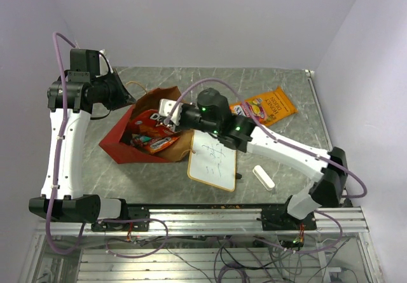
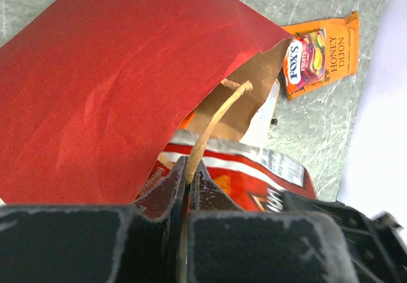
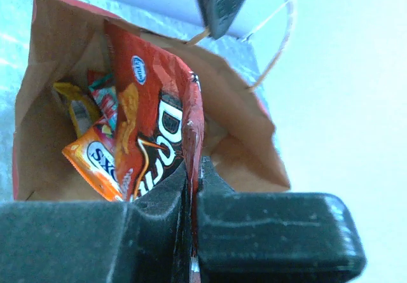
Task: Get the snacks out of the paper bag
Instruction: Take out the snack from the paper bag, then place the snack at the center of the board.
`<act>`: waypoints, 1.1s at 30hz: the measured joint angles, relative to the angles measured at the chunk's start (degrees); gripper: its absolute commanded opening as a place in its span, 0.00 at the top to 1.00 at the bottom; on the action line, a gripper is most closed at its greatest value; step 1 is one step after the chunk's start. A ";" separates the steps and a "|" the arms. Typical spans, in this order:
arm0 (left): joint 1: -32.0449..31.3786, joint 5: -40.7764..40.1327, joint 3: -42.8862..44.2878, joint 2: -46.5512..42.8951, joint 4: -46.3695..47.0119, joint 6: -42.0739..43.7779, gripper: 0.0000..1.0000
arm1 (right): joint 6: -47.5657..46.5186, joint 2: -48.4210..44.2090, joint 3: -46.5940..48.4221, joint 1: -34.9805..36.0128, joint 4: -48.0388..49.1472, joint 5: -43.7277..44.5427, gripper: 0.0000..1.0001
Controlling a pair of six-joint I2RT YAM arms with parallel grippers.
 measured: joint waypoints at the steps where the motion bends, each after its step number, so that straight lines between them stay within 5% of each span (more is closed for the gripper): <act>1: 0.00 -0.13 0.00 0.00 0.00 -0.22 0.93 | 0.00 -1.44 -0.07 0.00 -0.24 0.31 1.00; 21: 0.00 -4.13 0.63 0.00 -0.04 -2.34 0.93 | -5.66 -23.32 -4.15 -2.60 -6.99 20.02 1.00; 33: 0.00 -2.69 0.63 0.02 -0.07 -2.29 0.93 | -4.02 -22.21 -11.32 -30.60 -8.92 28.44 1.00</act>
